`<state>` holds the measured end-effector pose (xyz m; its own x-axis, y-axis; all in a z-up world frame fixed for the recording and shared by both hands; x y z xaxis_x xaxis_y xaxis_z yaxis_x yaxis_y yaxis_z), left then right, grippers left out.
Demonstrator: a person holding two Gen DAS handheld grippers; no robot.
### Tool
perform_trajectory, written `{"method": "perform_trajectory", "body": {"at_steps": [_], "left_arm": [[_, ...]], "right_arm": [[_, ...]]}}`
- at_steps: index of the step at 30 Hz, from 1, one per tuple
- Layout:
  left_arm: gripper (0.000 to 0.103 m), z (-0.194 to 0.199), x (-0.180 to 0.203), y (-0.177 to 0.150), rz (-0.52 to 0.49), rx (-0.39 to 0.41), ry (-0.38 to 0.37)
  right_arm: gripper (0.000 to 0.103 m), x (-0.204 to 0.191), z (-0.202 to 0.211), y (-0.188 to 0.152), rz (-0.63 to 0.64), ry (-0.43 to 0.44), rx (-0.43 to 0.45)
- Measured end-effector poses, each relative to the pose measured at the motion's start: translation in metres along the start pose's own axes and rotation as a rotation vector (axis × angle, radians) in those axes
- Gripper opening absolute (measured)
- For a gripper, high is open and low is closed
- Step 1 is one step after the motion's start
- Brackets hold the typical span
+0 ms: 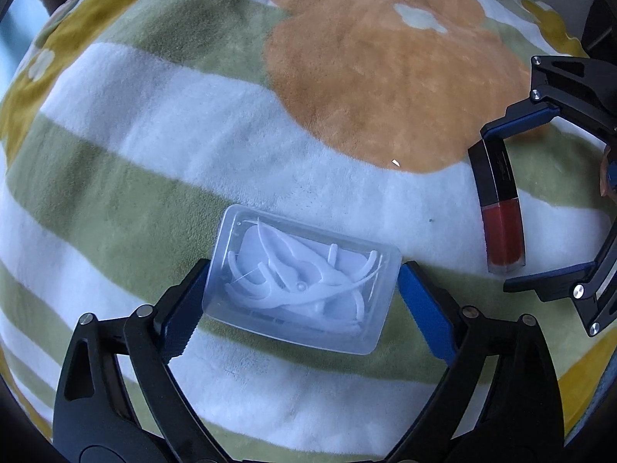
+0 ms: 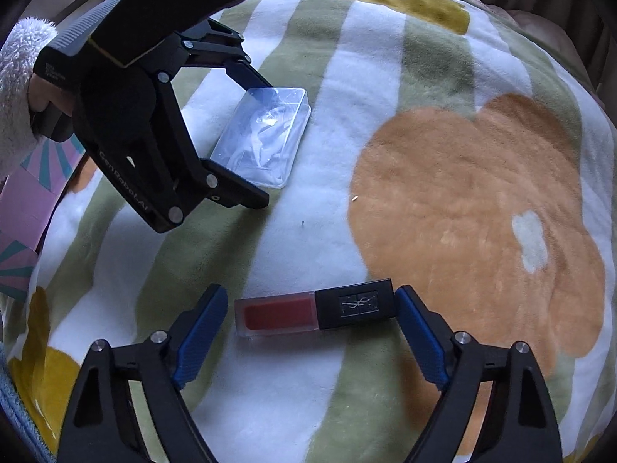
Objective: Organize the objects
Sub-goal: 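Grasp the clear earphone case with left tool while right tool grasps red lipstick, then lift the earphone case with left tool while right tool carries lipstick to box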
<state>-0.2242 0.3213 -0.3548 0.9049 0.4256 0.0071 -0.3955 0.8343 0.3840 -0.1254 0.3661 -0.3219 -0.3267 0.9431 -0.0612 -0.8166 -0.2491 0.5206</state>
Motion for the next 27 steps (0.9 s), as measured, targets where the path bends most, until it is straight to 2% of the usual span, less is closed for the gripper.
{"method": "perform_trajectory", "body": {"at_steps": [2,14,19,27], "left_arm": [[0.087,0.000,-0.001,-0.001,-0.001,0.003,-0.008],[0.086,0.018,0.002,-0.006,0.002,0.017,-0.010],[0.086,0.050,0.004,-0.006,0.037,0.054,0.014],[0.086,0.127,0.006,0.002,0.165,0.132,0.086]], "right_arm": [[0.082,0.002,-0.003,-0.002,-0.005,-0.002,-0.008],[0.082,-0.003,0.009,0.004,-0.022,-0.003,0.000],[0.082,-0.009,0.031,0.016,-0.030,-0.015,0.024],[0.082,-0.022,0.091,0.045,-0.056,-0.033,0.066]]}}
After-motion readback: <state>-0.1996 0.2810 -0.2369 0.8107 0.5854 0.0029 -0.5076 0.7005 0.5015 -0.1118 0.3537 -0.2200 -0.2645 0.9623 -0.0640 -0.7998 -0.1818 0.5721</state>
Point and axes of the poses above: each gripper's, at about its wrist camera, not at the fingertips, and z roughly against the way its jaws point, x to its right, y to its top, the point moved 7 cm from there along -z, roughly the way its jaws point, and after that the axes turned 10 degrees about x, right-handed, at the moved point
